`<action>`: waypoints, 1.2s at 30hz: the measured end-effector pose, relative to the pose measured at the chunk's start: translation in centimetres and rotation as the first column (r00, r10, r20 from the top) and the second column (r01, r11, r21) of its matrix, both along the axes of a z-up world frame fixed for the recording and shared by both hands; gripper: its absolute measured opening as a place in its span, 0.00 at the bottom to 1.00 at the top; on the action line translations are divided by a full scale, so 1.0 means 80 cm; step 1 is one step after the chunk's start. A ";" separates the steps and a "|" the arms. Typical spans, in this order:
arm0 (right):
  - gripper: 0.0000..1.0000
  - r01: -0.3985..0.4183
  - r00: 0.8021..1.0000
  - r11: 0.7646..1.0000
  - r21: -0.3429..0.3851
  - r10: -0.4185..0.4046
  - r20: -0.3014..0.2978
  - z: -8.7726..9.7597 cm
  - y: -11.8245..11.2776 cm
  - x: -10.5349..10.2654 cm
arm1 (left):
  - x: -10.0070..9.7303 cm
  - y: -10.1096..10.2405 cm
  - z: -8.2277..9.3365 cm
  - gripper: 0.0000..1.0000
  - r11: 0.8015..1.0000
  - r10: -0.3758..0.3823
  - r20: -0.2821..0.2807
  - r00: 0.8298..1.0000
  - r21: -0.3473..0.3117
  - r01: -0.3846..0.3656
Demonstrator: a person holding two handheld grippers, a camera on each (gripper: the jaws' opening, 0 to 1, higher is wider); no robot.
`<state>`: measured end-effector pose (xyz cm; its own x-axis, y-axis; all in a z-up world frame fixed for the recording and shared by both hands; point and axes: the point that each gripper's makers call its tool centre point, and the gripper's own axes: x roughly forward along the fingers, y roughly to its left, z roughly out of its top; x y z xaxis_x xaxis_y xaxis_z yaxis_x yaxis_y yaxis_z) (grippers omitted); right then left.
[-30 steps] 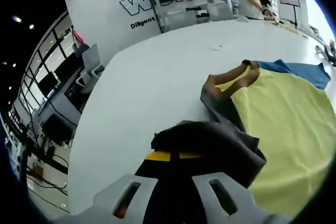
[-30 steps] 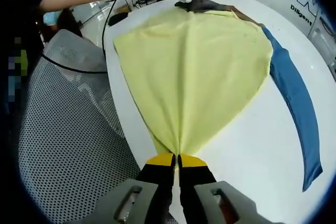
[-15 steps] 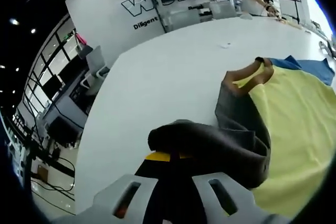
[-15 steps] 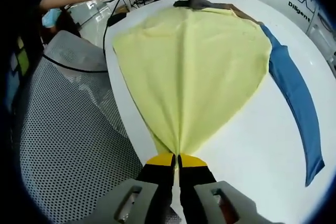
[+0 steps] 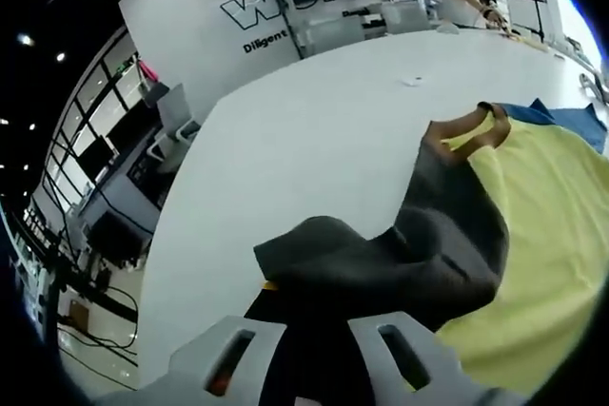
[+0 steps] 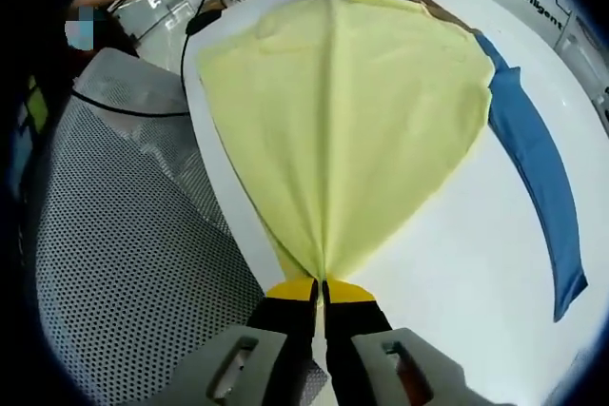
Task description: Fold the garment on the visible template until the final outline fits inside the template.
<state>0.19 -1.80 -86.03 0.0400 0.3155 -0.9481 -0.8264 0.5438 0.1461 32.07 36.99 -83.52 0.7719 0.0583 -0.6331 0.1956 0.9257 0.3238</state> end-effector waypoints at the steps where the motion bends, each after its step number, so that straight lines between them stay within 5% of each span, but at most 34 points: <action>1: 0.00 0.009 1.000 1.000 -0.004 -0.009 -0.008 0.000 -0.002 -0.002 | 0.000 0.000 0.000 0.01 1.000 -0.001 0.000 1.000 0.000 0.001; 11: 0.00 0.012 1.000 1.000 -0.012 -0.012 0.000 0.000 -0.003 -0.005 | -0.003 -0.004 0.003 0.01 0.999 -0.014 0.009 1.000 -0.040 0.015; 16: 0.00 0.054 0.998 0.998 -0.007 -0.054 -0.010 0.001 0.000 -0.003 | -0.008 -0.013 0.033 0.15 0.996 -0.047 0.057 0.997 -0.066 0.051; 22: 0.18 0.074 0.997 0.997 0.007 -0.074 0.016 0.008 0.004 -0.001 | -0.030 -0.015 0.047 0.29 0.995 -0.056 0.019 0.998 -0.082 0.058; 36: 0.21 0.137 0.989 0.990 0.038 -0.139 0.049 0.010 0.005 -0.002 | -0.139 -0.053 0.070 0.29 0.970 -0.193 -0.022 0.981 -0.153 0.188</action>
